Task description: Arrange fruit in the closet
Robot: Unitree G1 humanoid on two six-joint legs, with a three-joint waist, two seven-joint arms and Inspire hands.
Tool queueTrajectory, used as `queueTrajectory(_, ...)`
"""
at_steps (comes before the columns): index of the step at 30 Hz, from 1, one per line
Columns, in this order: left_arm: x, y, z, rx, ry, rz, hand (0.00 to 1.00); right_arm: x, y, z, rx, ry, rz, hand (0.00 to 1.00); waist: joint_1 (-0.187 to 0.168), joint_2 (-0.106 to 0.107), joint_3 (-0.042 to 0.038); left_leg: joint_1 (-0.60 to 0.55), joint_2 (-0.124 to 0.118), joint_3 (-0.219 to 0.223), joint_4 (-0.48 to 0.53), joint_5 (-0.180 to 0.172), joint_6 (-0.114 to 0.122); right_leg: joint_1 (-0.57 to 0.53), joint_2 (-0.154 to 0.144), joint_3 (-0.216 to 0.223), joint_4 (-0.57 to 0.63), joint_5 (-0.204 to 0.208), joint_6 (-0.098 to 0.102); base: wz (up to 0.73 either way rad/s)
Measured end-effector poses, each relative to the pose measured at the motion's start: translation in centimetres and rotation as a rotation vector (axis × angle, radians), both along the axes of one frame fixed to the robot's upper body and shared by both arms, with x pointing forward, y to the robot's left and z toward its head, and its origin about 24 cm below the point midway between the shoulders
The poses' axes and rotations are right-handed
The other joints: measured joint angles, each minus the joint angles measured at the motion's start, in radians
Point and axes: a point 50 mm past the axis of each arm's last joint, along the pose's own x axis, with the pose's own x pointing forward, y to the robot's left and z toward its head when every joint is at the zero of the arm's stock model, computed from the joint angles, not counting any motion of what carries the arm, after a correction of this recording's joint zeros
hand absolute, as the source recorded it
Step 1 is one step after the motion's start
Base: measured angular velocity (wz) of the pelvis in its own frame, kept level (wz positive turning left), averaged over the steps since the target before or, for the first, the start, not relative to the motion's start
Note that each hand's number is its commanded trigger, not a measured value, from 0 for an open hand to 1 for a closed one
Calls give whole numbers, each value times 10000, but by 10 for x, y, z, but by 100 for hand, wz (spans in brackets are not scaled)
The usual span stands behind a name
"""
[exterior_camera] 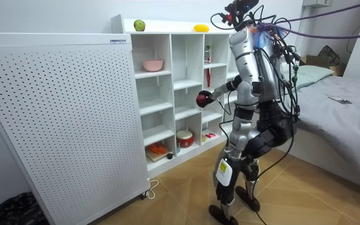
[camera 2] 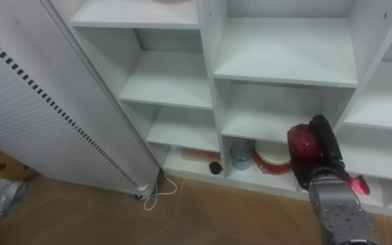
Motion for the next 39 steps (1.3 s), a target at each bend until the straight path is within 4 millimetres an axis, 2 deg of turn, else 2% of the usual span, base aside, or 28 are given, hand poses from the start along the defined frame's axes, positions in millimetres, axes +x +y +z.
queueTrajectory(7, 3, -2, 1, -113, -128, -45, 0, 1, 0, 2, 31, 223, -82, 100, 138, -6, 4, -67, 125, 20, -112, -5, 7, 33, -89, -168, -39, -3, -13, 7)
queueTrajectory(14, 3, -3, 2, -239, -81, -75, 0, 3, 2, 7, 29, 183, -56, 100, 187, -20, 1, -78, 126, 33, -123, -2, 11, 52, -151, -270, -41, -19, -36, 3)
queueTrajectory(15, 3, -3, 2, -267, -61, -78, 0, 3, 2, 7, 32, 195, -60, 87, 187, -21, 1, -78, 126, 33, -121, -2, 11, 53, -149, -268, -43, -20, -36, 0)
queueTrajectory(16, 3, -3, 1, -296, -40, -90, 0, 3, 2, 7, 37, 219, -69, 57, 186, -27, 3, -79, 127, 34, -121, -2, 11, 53, -150, -269, -46, -21, -38, 0)
queueTrajectory(17, 3, -4, 1, -316, -25, -100, 0, 3, 2, 7, 52, 246, -93, 0, 186, -29, 4, -80, 129, 37, -119, -2, 11, 53, -146, -267, -46, -24, -42, 0)
queueTrajectory(21, 2, -4, 1, -324, 0, -118, 0, 3, 1, 8, 94, 238, -127, 0, 185, -31, 4, -82, 127, 46, -119, -2, 11, 46, -127, -246, -38, -38, -38, 0)
queueTrajectory(31, -11, -3, -2, -389, 218, -72, 0, 11, -3, 35, 109, -348, -445, 0, 147, -36, 4, -74, 84, -10, 46, -2, 9, 83, -164, -299, 108, -114, -49, 4)
queueTrajectory(39, -10, -3, -1, -393, 196, -101, 0, 10, -8, 37, 102, -449, -687, 0, 132, -38, 6, -62, 77, -38, 101, -11, 16, 106, -237, -296, 153, -174, -36, 1)
